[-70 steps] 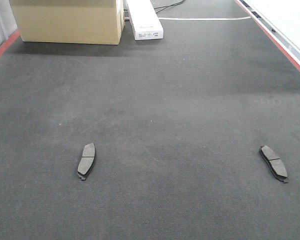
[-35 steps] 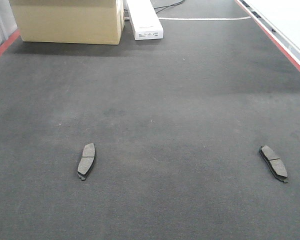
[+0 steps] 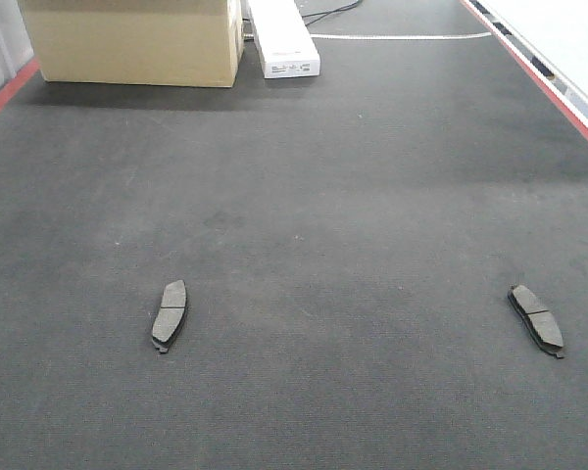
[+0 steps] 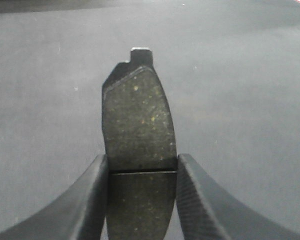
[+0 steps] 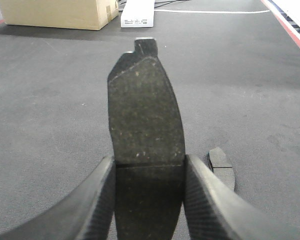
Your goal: Move and align brake pads A on conveyor
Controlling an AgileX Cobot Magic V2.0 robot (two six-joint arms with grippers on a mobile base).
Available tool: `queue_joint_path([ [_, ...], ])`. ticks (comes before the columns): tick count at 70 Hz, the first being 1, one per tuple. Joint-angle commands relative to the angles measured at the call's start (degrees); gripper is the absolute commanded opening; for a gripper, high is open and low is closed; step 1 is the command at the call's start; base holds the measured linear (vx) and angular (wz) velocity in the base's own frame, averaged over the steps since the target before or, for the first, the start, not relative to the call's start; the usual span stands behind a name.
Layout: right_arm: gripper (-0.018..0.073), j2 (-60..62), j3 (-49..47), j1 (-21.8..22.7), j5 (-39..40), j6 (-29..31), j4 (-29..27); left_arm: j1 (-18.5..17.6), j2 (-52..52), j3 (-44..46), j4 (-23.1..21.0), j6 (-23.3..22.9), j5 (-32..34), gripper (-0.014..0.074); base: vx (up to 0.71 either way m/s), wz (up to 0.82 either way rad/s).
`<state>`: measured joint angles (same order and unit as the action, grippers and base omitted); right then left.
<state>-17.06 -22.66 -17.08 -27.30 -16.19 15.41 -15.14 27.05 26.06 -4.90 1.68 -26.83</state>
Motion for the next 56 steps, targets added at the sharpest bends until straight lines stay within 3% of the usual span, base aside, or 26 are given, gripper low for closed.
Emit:
queue_joint_path([
  [1,0.0003,-0.32,-1.64,0.46,5.28,0.27,1.24,-0.24,6.78,7.38,-1.04,-1.27,4.36,-0.0006,0.00,0.00],
  [11,0.0003,-0.32,-1.64,0.46,5.28,0.27,1.24,-0.24,19.90,17.57,-2.44,-1.22,-0.35,-0.0003,0.00,0.00],
  [23,0.0003,-0.32,-1.64,0.46,5.28,0.27,1.24,-0.95,33.32,26.60,-7.33,-0.20,-1.41,0.0003,0.00,0.00],
  [38,0.0003,-0.32,-1.64,0.46,5.28,0.27,1.24,-6.21,47.06,34.86,-8.77,0.58,-1.36,0.0004,0.00,0.00],
  [56,0.0003,-0.32,-1.64,0.46,5.28,0.27,1.24,-12.04,61.20,41.90,-8.72,-2.58,-1.00,0.0011,0.00,0.00],
])
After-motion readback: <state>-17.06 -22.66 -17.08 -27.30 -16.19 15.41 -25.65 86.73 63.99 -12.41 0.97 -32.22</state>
